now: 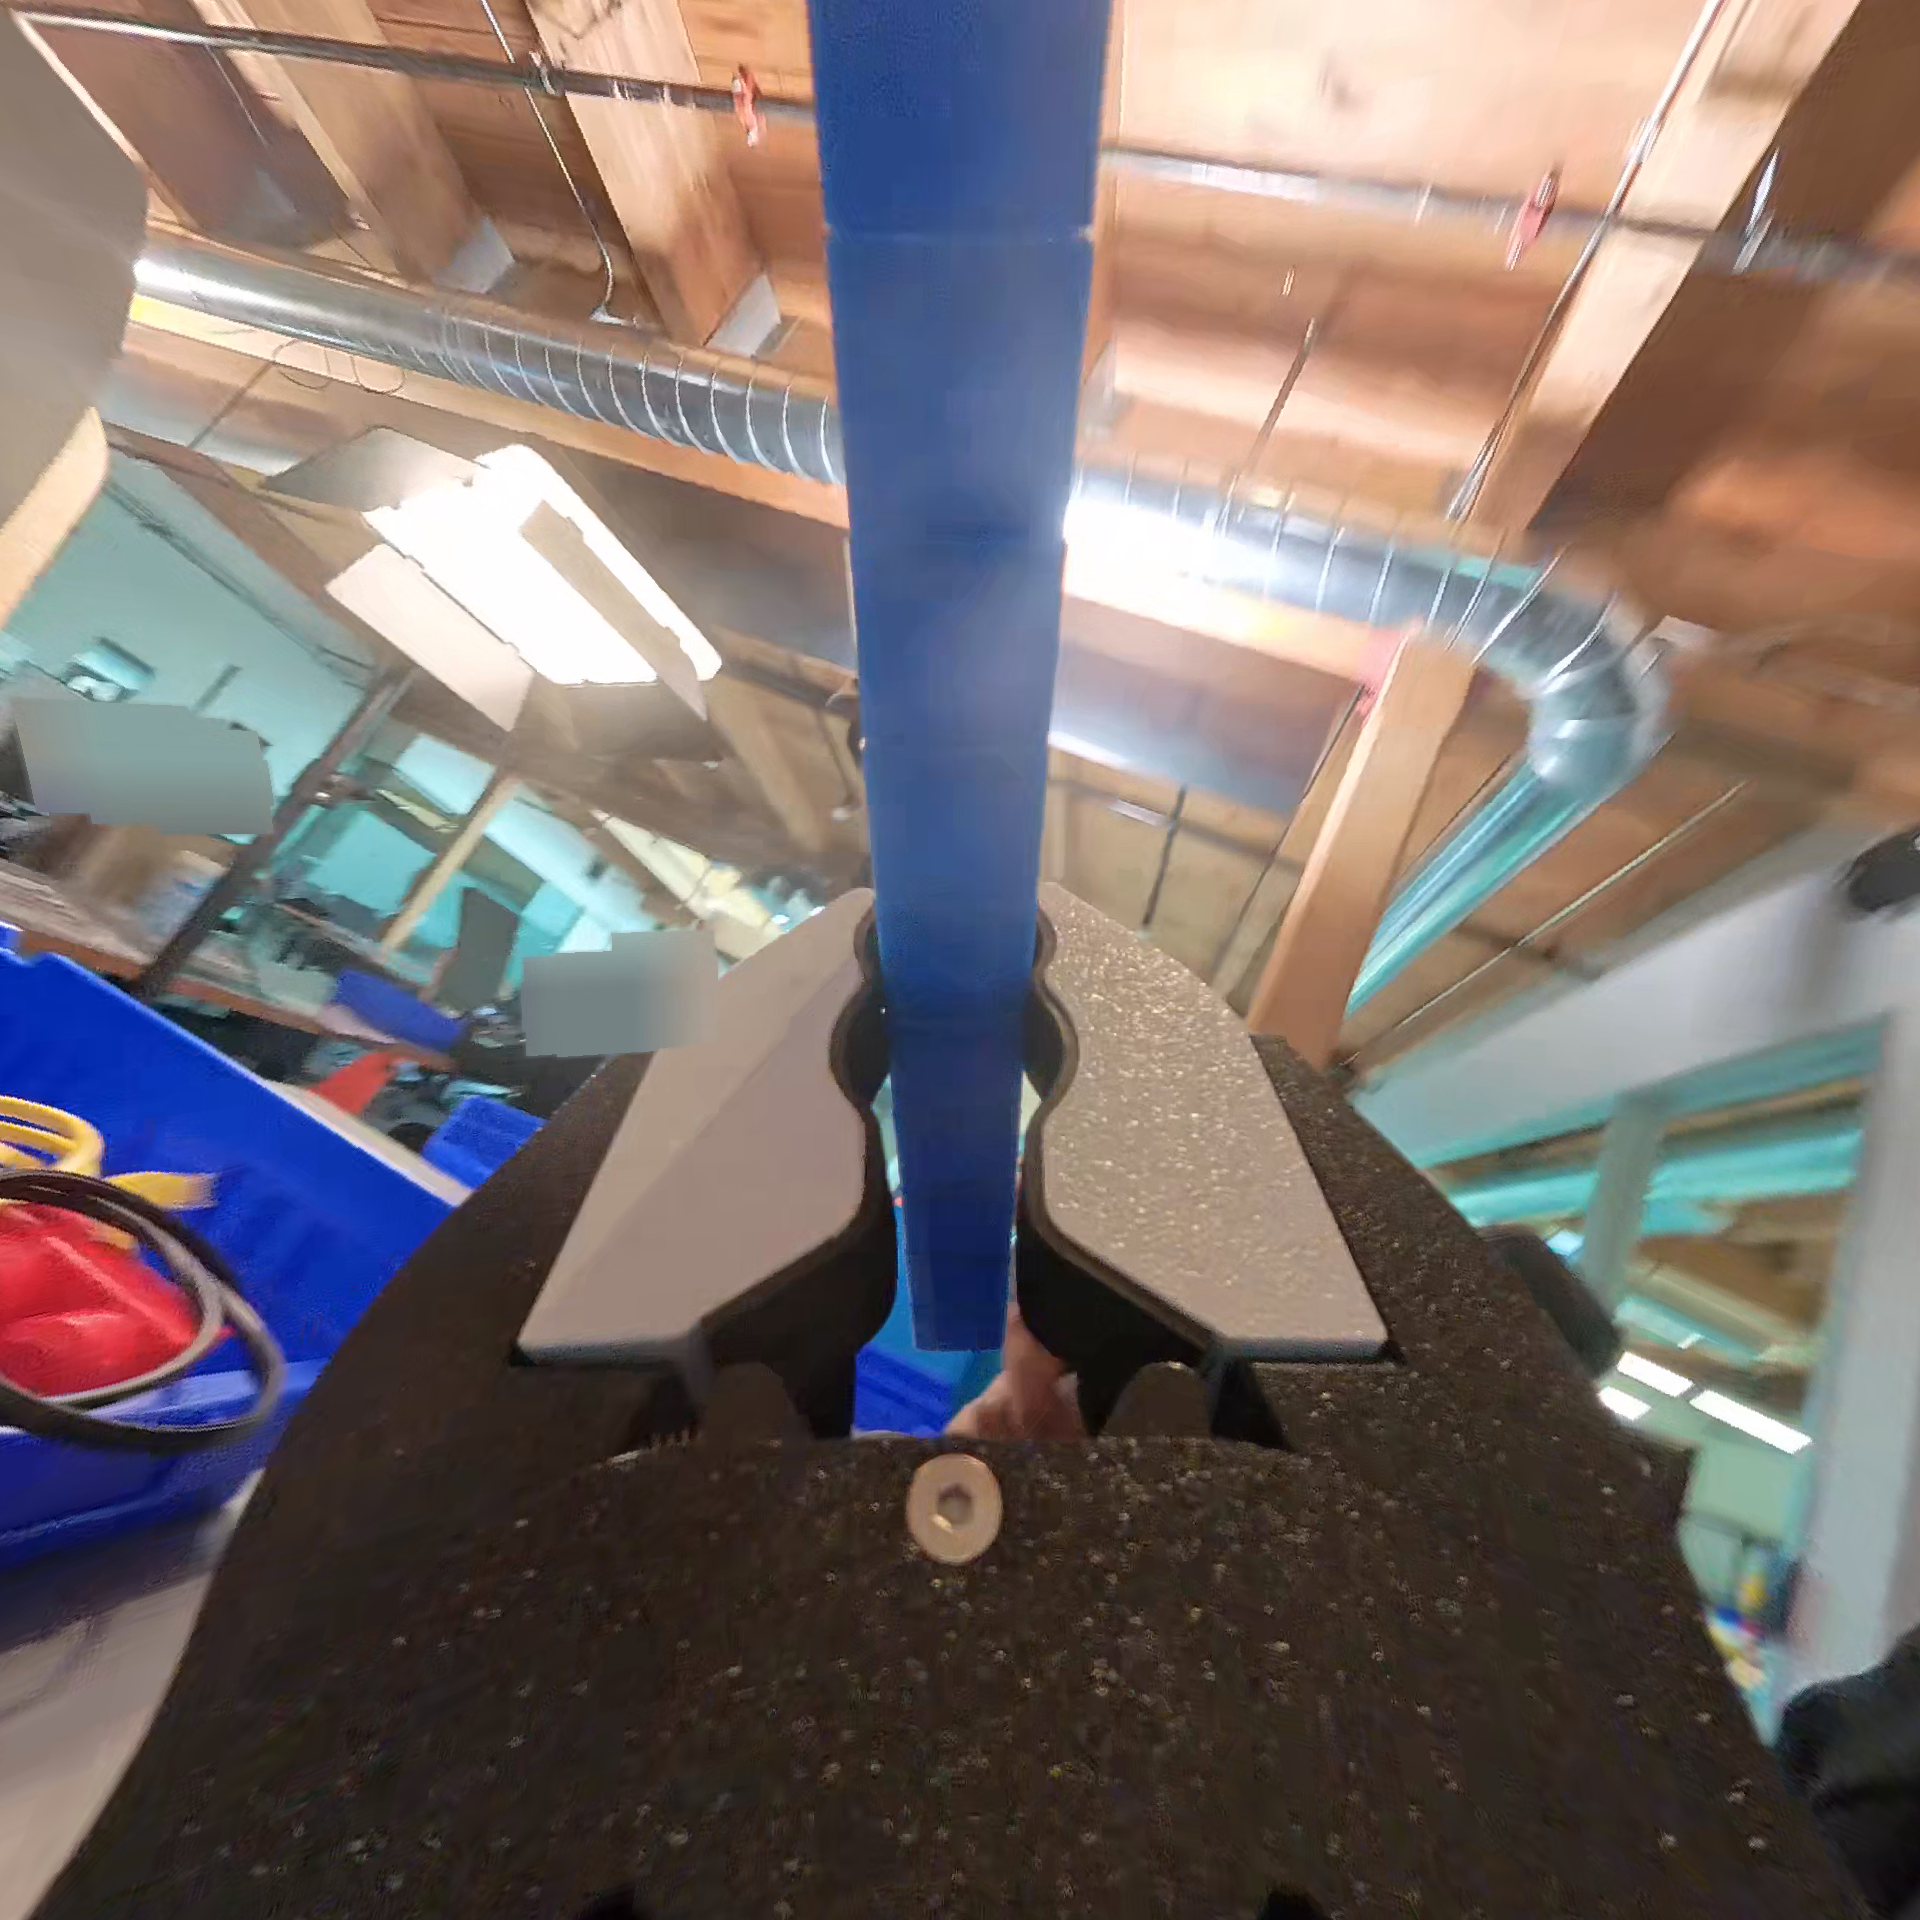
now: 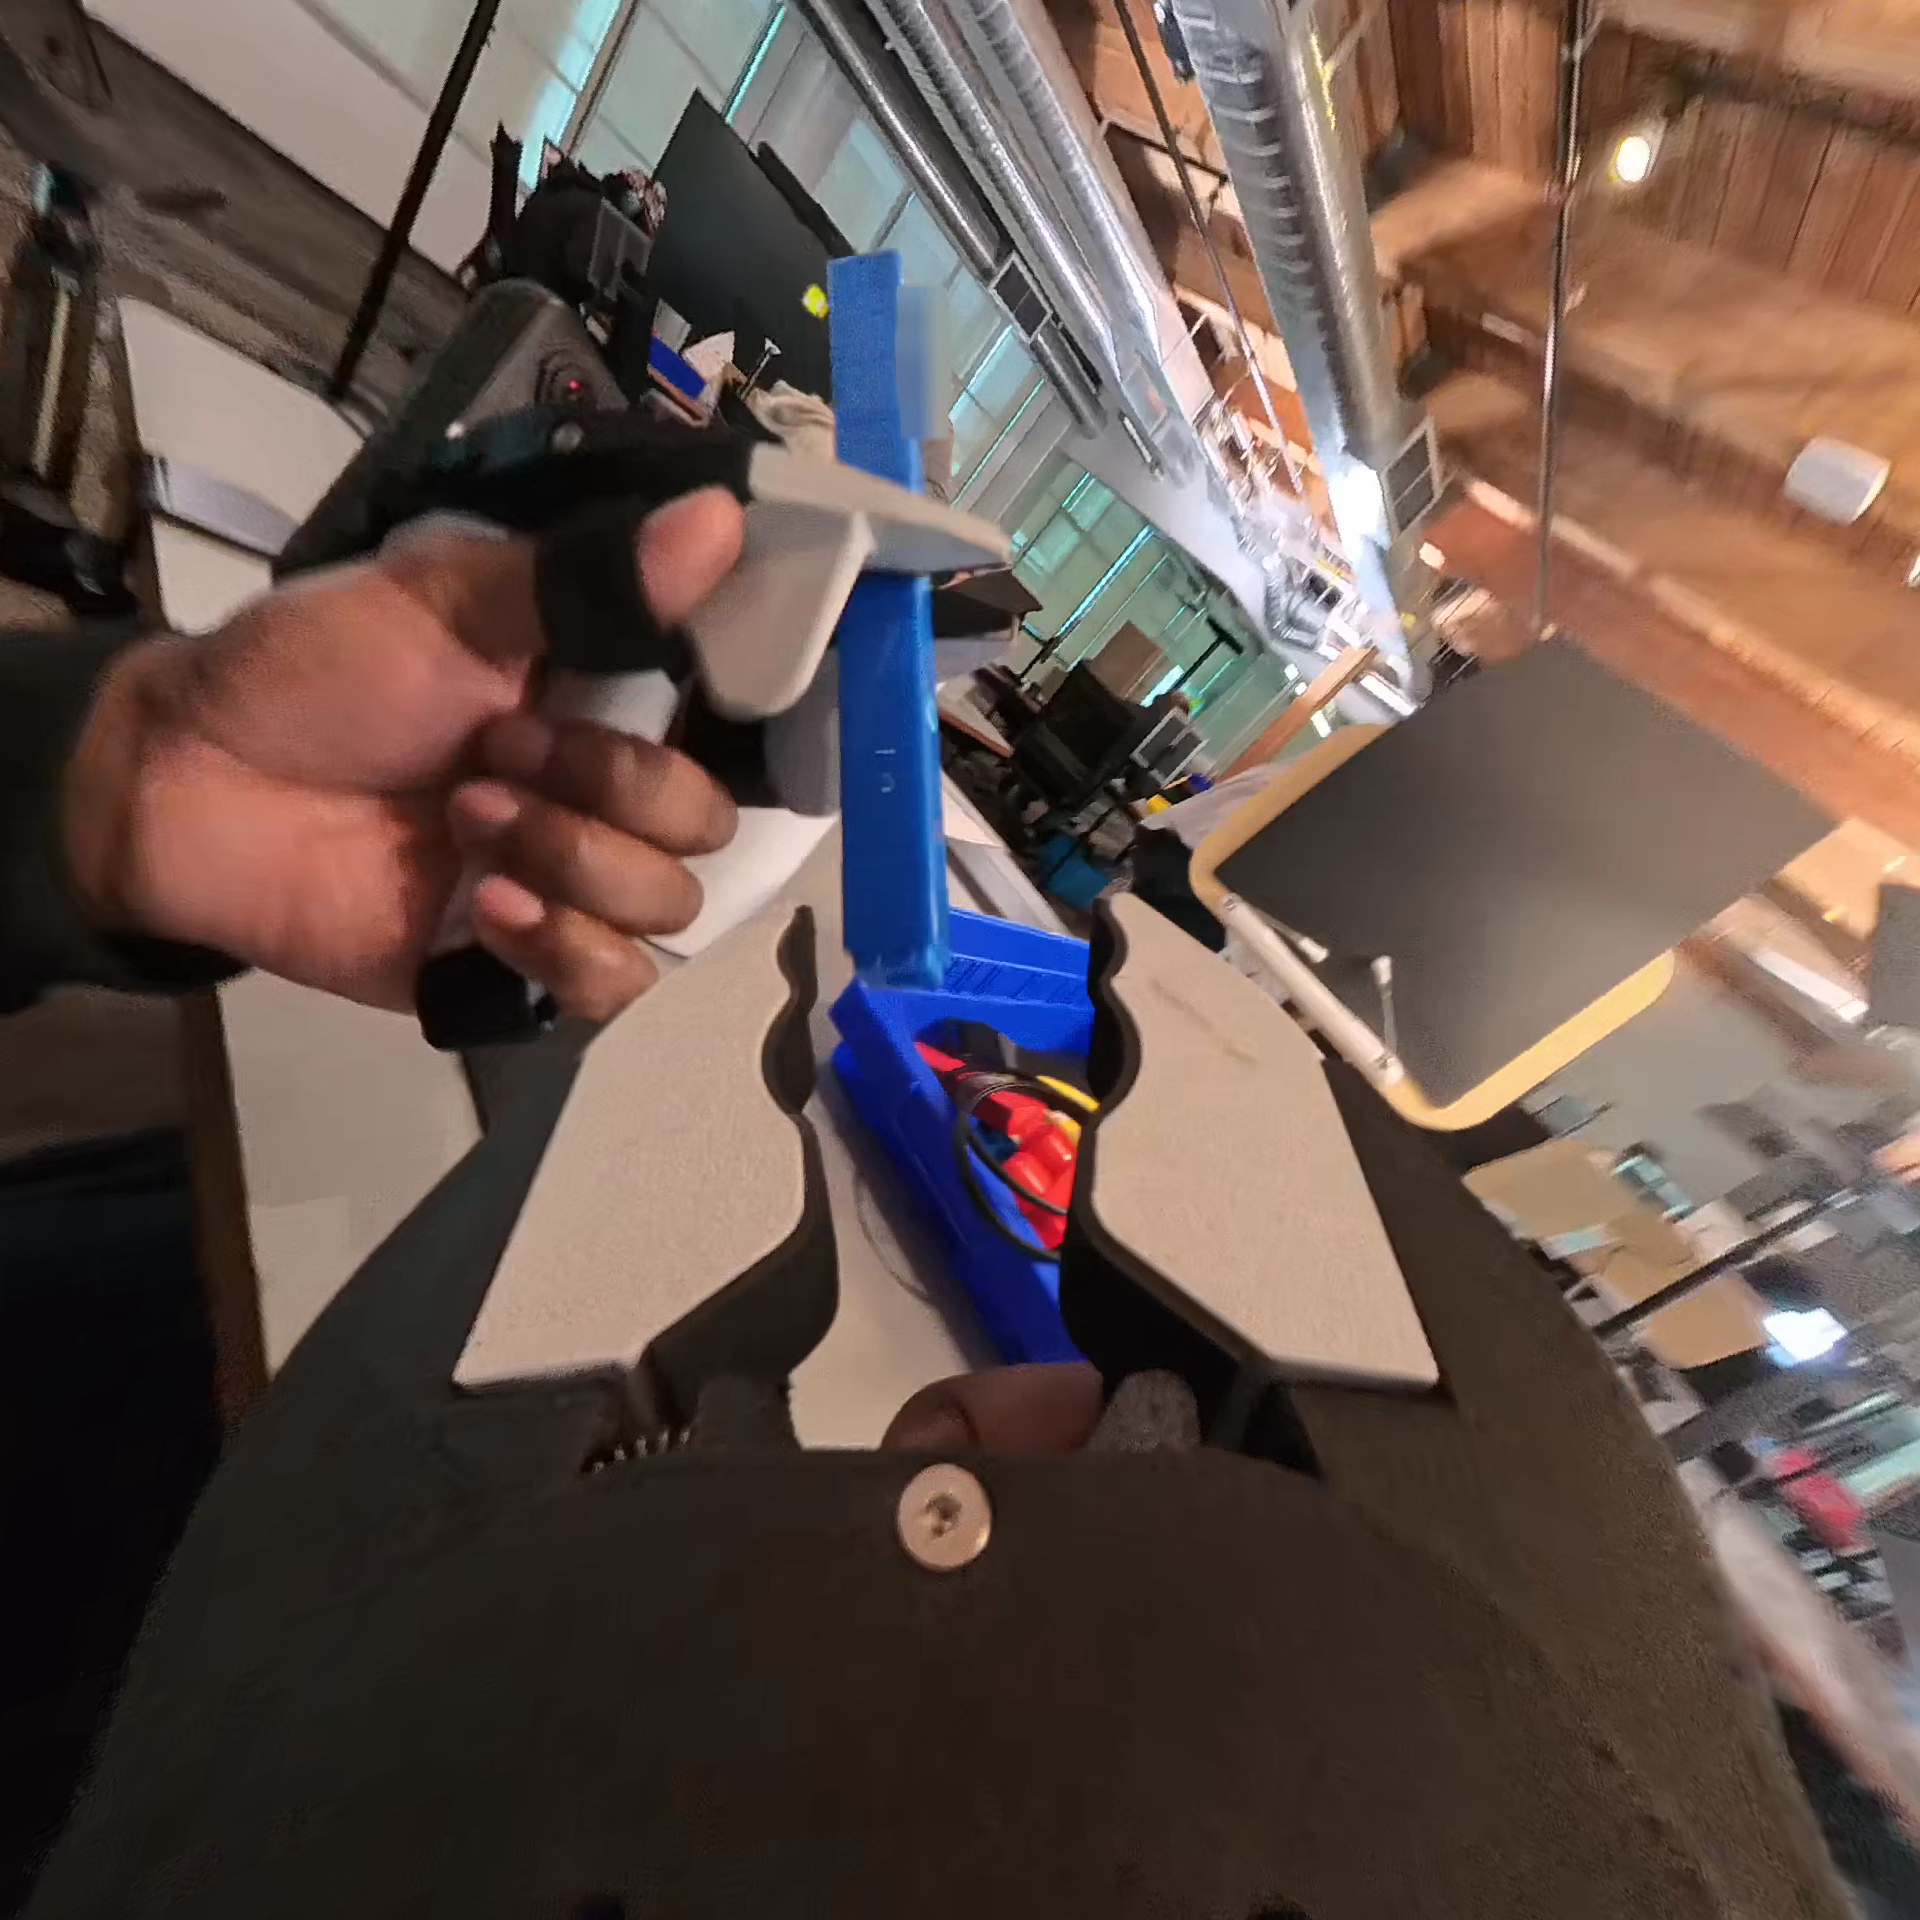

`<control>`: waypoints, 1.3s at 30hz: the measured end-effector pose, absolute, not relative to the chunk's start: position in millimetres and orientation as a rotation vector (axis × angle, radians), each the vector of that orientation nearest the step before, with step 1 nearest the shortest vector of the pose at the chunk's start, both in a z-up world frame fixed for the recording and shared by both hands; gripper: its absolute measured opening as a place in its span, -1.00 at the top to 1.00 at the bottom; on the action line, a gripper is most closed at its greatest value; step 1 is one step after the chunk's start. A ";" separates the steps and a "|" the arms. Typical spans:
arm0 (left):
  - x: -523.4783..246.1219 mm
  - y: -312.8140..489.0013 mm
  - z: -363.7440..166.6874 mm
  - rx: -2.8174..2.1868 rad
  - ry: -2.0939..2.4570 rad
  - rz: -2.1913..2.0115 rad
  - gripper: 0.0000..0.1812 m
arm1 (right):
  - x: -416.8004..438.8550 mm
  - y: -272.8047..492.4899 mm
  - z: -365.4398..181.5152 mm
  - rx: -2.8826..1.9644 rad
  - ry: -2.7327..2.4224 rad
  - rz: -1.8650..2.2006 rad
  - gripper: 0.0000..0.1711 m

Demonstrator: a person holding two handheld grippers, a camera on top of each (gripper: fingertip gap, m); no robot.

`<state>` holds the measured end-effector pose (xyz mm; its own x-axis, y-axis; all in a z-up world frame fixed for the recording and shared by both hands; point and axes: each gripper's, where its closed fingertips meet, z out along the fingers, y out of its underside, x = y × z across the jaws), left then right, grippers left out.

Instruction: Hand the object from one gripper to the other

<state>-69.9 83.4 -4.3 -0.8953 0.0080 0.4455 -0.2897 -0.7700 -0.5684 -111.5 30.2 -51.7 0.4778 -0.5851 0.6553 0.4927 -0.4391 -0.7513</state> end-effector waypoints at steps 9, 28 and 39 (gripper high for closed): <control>-86.5 82.1 -3.7 0.620 -0.803 2.549 0.75 | -119.2 52.4 -46.3 -1.521 -0.140 -1.454 0.34; -144.8 69.2 6.1 0.255 -1.433 2.838 0.22 | -148.1 29.1 -11.2 -1.323 0.014 -0.504 0.73; -146.8 50.3 -28.2 0.161 -1.878 2.669 0.54 | -149.5 42.4 -22.8 -1.304 0.115 -0.059 0.74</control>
<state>-146.8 50.3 -28.2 -0.9873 -0.1587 0.0078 0.0462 -0.3339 -0.9415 -149.5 42.4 -22.8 0.9928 -0.1085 -0.0515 -0.0213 0.2631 -0.9645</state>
